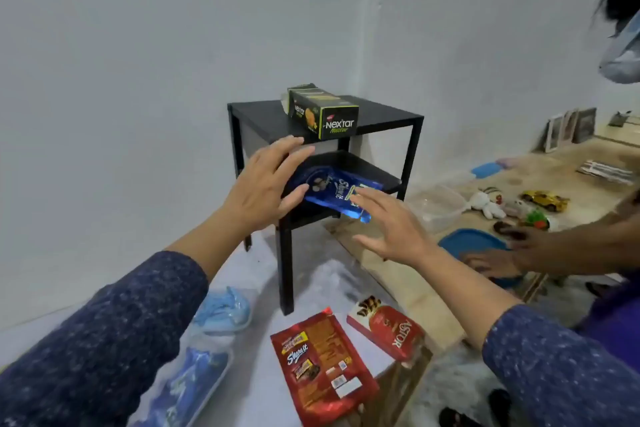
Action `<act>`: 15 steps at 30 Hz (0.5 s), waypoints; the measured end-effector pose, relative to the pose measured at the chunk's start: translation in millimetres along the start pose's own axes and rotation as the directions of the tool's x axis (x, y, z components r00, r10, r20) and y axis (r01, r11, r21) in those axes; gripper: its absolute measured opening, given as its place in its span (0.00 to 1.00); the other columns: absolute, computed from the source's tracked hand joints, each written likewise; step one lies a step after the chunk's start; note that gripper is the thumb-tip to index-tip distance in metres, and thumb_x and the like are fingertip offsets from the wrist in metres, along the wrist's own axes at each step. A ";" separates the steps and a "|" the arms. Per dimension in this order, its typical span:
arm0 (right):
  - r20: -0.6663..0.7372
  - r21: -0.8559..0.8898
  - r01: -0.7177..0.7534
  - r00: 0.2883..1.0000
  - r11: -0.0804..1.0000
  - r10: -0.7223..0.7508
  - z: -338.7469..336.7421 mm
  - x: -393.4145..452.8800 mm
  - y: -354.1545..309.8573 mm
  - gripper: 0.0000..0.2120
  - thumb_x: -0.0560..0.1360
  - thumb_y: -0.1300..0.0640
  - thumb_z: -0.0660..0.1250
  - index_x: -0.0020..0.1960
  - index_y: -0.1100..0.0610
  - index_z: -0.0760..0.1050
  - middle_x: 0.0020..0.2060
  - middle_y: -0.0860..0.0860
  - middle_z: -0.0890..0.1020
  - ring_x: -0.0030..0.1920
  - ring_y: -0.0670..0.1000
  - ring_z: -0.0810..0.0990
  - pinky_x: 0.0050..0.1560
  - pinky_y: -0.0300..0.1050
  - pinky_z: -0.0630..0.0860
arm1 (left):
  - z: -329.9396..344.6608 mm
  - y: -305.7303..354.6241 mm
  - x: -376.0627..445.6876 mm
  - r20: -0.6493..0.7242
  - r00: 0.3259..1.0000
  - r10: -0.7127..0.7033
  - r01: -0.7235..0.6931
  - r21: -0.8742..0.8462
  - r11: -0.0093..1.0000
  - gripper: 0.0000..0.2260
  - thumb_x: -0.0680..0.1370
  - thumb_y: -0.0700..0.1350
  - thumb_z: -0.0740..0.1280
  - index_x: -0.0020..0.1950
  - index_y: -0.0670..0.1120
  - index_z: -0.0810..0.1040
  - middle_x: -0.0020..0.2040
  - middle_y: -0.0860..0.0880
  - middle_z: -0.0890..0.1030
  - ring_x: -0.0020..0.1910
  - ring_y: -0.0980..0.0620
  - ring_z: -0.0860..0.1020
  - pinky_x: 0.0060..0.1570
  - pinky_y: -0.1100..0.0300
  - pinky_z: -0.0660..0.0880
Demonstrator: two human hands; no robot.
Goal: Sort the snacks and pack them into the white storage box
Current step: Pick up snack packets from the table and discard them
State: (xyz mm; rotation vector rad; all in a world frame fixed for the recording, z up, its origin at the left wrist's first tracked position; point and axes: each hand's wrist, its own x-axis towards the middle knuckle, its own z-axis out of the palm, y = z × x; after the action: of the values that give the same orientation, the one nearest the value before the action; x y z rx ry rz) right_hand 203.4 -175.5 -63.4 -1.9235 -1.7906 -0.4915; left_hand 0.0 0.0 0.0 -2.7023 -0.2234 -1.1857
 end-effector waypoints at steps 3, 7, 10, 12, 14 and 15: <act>0.065 0.071 0.079 0.994 0.994 -0.083 8.4 15.3 35.5 0.36 0.68 0.42 0.72 0.72 0.48 0.63 0.70 0.50 0.69 0.69 0.52 0.70 0.66 0.51 0.69 | 14.9 -1.2 28.8 -0.023 1.000 0.022 -0.020 0.061 0.998 0.27 0.76 0.54 0.65 0.72 0.48 0.65 0.71 0.42 0.68 0.71 0.45 0.66 0.67 0.48 0.67; 0.103 0.110 0.197 0.973 0.974 -0.208 29.8 38.8 73.8 0.43 0.63 0.44 0.77 0.73 0.45 0.60 0.70 0.51 0.69 0.68 0.54 0.71 0.64 0.53 0.72 | 28.8 -3.7 61.2 0.014 1.000 0.028 -0.030 0.153 0.988 0.29 0.74 0.57 0.67 0.72 0.53 0.61 0.73 0.42 0.62 0.73 0.44 0.61 0.69 0.42 0.64; 0.143 0.125 0.285 0.943 0.950 -0.302 46.6 49.6 95.2 0.48 0.60 0.43 0.78 0.74 0.44 0.57 0.71 0.53 0.69 0.69 0.55 0.70 0.65 0.54 0.72 | 33.8 -3.0 74.3 0.027 1.000 0.002 -0.008 0.221 0.975 0.33 0.71 0.57 0.70 0.72 0.56 0.60 0.74 0.42 0.56 0.75 0.43 0.57 0.70 0.37 0.57; 0.164 0.136 0.310 0.930 0.941 -0.330 56.8 55.0 103.4 0.50 0.60 0.43 0.78 0.75 0.41 0.53 0.71 0.52 0.68 0.70 0.55 0.69 0.66 0.54 0.70 | 35.7 -4.1 81.3 0.030 0.999 -0.020 0.012 0.238 0.971 0.37 0.69 0.56 0.74 0.72 0.58 0.58 0.74 0.43 0.54 0.75 0.43 0.56 0.69 0.33 0.56; 0.153 0.159 0.338 0.920 0.928 -0.361 64.6 58.6 108.0 0.51 0.62 0.45 0.78 0.75 0.37 0.49 0.71 0.52 0.68 0.70 0.55 0.69 0.66 0.53 0.69 | 36.5 -7.5 89.1 0.051 0.998 -0.030 0.017 0.251 0.968 0.41 0.67 0.55 0.76 0.73 0.60 0.55 0.74 0.44 0.54 0.75 0.43 0.56 0.68 0.31 0.57; 0.153 0.169 0.352 0.913 0.921 -0.377 66.6 59.0 108.4 0.51 0.63 0.47 0.77 0.74 0.36 0.47 0.71 0.52 0.68 0.70 0.55 0.69 0.66 0.53 0.69 | 37.2 -8.9 93.1 0.061 0.998 -0.035 0.018 0.263 0.965 0.42 0.67 0.54 0.76 0.72 0.60 0.53 0.74 0.45 0.55 0.74 0.44 0.58 0.67 0.30 0.57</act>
State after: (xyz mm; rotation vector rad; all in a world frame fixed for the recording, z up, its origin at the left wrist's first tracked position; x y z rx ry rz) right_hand 313.0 -94.1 -95.9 -1.5853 -2.2585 -0.3077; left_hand 87.0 23.0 45.1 -2.5140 -0.3974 -0.9964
